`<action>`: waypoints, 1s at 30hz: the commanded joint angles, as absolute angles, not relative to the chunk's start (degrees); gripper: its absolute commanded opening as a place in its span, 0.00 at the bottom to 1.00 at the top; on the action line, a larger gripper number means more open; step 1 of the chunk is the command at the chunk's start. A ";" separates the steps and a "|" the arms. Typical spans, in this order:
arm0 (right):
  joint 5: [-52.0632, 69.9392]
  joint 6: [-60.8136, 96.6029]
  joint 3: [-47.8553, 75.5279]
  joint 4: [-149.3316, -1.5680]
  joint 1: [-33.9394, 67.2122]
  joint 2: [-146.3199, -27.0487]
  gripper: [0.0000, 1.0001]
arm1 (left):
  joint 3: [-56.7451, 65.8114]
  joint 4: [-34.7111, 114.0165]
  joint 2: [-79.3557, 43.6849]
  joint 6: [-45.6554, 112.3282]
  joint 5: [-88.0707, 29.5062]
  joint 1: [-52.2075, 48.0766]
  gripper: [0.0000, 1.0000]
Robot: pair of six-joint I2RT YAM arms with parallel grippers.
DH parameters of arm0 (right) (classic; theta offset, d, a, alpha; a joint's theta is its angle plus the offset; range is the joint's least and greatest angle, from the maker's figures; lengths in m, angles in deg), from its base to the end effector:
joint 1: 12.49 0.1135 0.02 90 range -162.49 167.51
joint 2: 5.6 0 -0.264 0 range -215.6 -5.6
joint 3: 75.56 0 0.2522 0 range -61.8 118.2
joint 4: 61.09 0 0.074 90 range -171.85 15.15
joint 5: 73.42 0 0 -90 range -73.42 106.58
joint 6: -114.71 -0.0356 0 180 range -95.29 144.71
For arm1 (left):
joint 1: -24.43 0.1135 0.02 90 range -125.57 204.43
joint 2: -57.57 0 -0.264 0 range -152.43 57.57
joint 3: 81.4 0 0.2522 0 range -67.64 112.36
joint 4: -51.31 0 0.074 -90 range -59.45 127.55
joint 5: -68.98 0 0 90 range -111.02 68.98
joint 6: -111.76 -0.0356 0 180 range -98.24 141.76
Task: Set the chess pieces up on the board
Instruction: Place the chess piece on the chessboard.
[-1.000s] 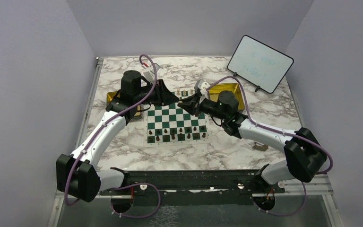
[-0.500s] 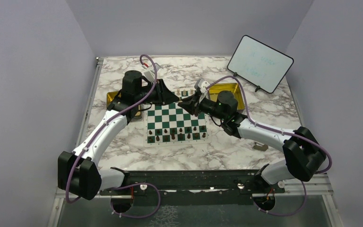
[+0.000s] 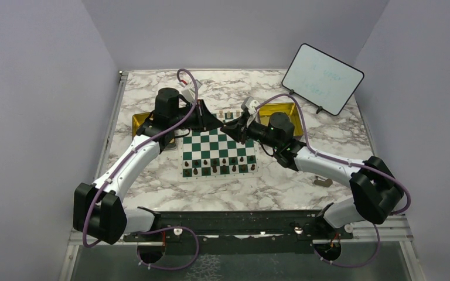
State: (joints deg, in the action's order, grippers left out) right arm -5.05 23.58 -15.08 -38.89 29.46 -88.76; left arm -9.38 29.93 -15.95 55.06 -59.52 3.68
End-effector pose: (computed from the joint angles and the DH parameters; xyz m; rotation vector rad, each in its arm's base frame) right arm 0.2354 0.2293 0.2775 -0.8529 1.4118 0.8780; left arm 0.2643 -0.1238 0.3204 0.2477 2.0872 -1.2542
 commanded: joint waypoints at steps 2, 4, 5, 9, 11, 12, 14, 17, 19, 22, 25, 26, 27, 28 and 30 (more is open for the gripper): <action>-3.62 22.42 -15.43 -37.67 29.78 -89.09 0.24 | -9.50 31.44 -16.21 54.52 -59.20 3.21 0.11; -2.74 22.04 -16.51 -37.87 29.78 -88.40 0.36 | -9.13 30.45 -16.37 53.55 -57.71 2.96 0.10; -2.25 21.96 -17.21 -38.12 29.78 -87.87 0.40 | -8.71 29.60 -16.54 52.65 -56.63 2.73 0.09; -0.20 21.89 -20.39 -39.81 29.78 -84.54 0.53 | -7.36 26.08 -17.77 49.01 -51.70 1.68 0.09; 1.14 21.33 -22.06 -41.10 29.78 -82.29 0.57 | -6.62 24.68 -18.77 47.25 -48.90 0.70 0.09; 1.47 21.27 -22.97 -41.68 29.78 -81.03 0.58 | -6.19 24.11 -19.46 46.38 -47.37 0.10 0.09; 2.77 20.66 -24.64 -43.58 29.78 -78.35 0.61 | -5.16 22.91 -21.16 44.88 -43.90 -1.20 0.09; 8.22 16.86 -24.79 -49.74 29.78 -74.35 0.70 | -3.69 21.89 -23.72 43.38 -37.01 -3.86 0.09; 12.11 16.22 -24.32 -54.58 29.78 -72.13 0.97 | -2.81 21.65 -25.94 42.57 -32.89 -5.79 0.09; 16.09 16.18 -23.68 -59.84 29.78 -68.88 1.00 | -1.25 21.44 -30.38 42.50 -29.57 -8.20 0.09; 21.62 15.93 -23.65 -62.80 29.78 -65.75 1.00 | 0.10 21.38 -34.26 42.24 -25.03 -10.48 0.09; 23.33 15.59 -23.77 -63.27 29.78 -64.79 1.00 | 0.46 21.38 -35.42 42.28 -23.65 -10.98 0.09; 24.78 15.16 -23.90 -63.91 29.78 -63.70 1.00 | 0.72 21.38 -36.50 42.43 -22.05 -11.37 0.09; 26.07 14.89 -24.18 -64.49 29.78 -62.95 1.00 | 0.93 21.49 -37.56 42.49 -21.47 -11.75 0.09; 28.26 14.43 -24.43 -65.98 29.78 -61.48 1.00 | 1.29 21.55 -39.45 42.23 -18.05 -12.59 0.09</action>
